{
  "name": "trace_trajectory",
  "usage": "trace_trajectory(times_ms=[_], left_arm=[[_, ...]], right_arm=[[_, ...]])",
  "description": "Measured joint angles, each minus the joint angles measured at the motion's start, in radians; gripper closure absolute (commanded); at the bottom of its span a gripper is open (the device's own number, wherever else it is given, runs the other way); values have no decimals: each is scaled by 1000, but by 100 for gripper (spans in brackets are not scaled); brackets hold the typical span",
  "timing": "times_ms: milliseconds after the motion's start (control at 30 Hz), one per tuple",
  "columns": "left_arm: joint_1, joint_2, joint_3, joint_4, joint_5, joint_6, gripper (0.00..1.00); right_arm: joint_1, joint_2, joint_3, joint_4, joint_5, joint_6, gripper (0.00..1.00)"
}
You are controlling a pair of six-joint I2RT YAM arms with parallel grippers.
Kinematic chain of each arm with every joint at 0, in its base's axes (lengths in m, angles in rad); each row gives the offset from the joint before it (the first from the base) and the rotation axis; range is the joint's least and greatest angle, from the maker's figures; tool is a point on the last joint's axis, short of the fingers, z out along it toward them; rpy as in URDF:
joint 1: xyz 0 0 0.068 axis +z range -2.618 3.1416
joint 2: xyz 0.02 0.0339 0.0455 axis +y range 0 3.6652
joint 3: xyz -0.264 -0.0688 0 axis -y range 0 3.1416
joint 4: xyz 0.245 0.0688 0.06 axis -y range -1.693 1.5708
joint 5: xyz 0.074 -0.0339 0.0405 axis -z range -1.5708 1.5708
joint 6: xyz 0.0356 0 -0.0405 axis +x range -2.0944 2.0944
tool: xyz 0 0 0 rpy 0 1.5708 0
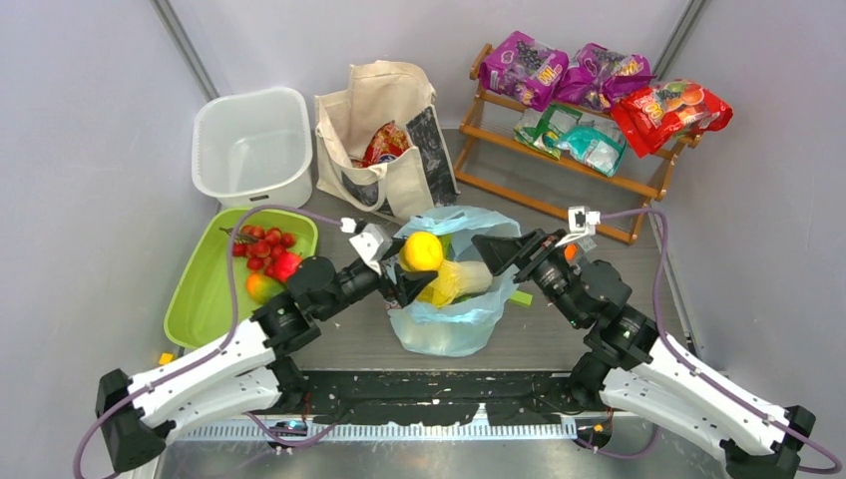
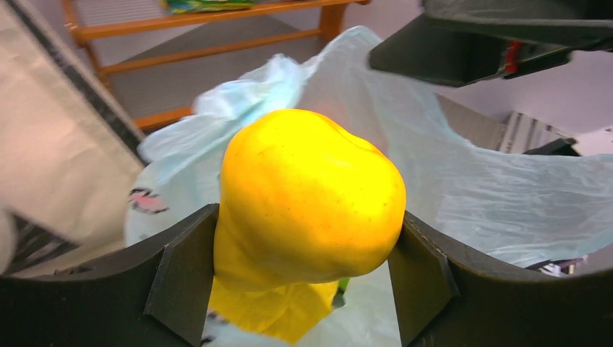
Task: Untie the knot of the grocery bags and take out the mixed food
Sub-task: Pick up the fake fruit from the takeout bag, then place the fake fruit in the bin.
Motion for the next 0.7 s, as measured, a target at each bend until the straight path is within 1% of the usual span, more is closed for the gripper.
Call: trace_trajectory(times_ms=[100,133,200,300,367,500,600,633,700], left_arm=[[58,-72,45,-159,-19,-9,100],[103,-99,80,-230,-19,-17,100],[163,-129,133,-314,-19,-24,100],[283,-183,227,-458,-35,-23,100],[364,-211,251,-530,-27,-23,100],[594,-241,261,-672,22,-22,100],[767,-217,259,-753,47,-21,100],[849,-199,257,-776,48,-21,100],[974,-162,248,-797,26,-27,100]], right_arm=[[0,-35,0,-25,37,-32,4],[0,-50,0,-34,50,-43,5],[0,-64,0,-40,66,-55,5],[0,-93,-2,-42,92,-74,5],[0,-108,-6,-43,106,-79,4],[0,-137,-13,-78,140,-97,4],[0,-156,-13,-105,161,-113,5],[0,-166,-13,-112,169,-122,4],[0,-180,-14,-122,181,-134,5]])
